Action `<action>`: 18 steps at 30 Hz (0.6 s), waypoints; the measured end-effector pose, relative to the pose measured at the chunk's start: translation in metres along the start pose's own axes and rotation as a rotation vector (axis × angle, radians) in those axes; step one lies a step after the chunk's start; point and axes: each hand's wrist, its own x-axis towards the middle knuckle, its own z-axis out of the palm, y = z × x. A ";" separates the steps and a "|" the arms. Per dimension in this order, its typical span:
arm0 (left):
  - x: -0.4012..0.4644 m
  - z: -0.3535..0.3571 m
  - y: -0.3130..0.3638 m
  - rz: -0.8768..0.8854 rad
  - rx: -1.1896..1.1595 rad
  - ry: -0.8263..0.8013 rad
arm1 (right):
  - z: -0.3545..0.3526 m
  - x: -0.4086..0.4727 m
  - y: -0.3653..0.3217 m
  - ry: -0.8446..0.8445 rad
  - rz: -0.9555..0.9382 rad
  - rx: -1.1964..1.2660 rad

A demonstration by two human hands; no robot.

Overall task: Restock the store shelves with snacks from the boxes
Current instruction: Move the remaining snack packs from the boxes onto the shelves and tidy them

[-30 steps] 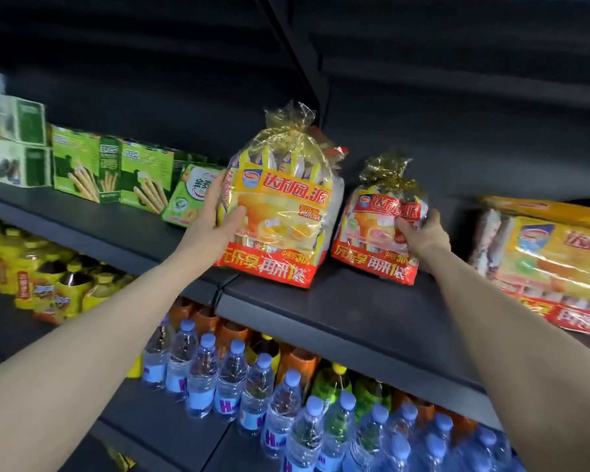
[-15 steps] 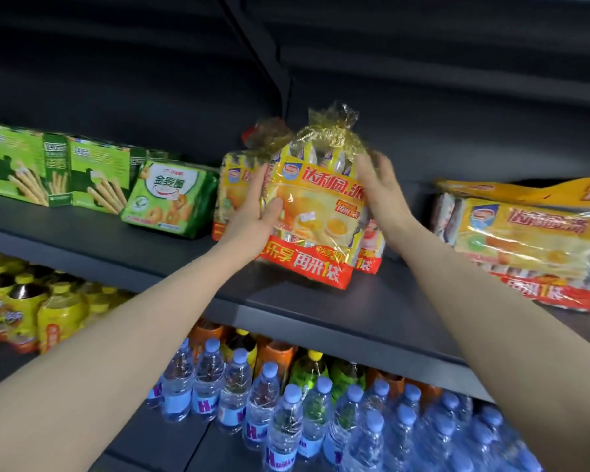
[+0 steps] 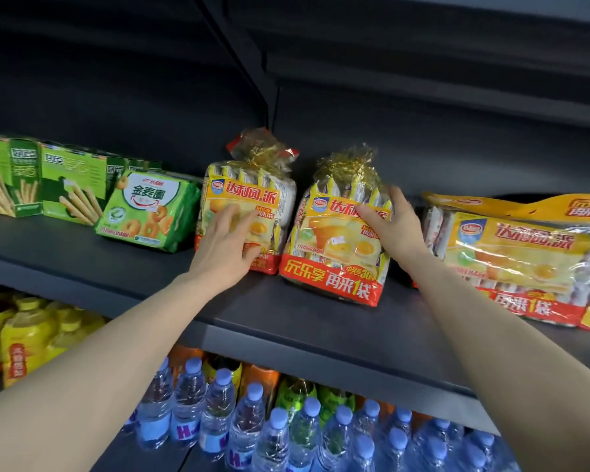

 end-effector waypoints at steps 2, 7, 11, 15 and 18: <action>-0.001 0.005 -0.005 0.024 0.041 0.020 | 0.009 0.008 0.003 0.017 -0.046 -0.072; -0.003 0.013 -0.008 0.047 0.082 0.048 | 0.011 0.023 0.020 0.027 -0.128 -0.285; -0.002 0.015 -0.007 0.045 0.077 0.061 | 0.008 0.024 0.025 0.040 -0.135 -0.334; -0.004 0.012 -0.004 0.052 0.094 0.065 | 0.004 0.012 0.015 0.074 -0.127 -0.411; -0.007 0.006 0.000 0.046 0.103 0.050 | 0.000 -0.004 0.003 0.147 -0.144 -0.503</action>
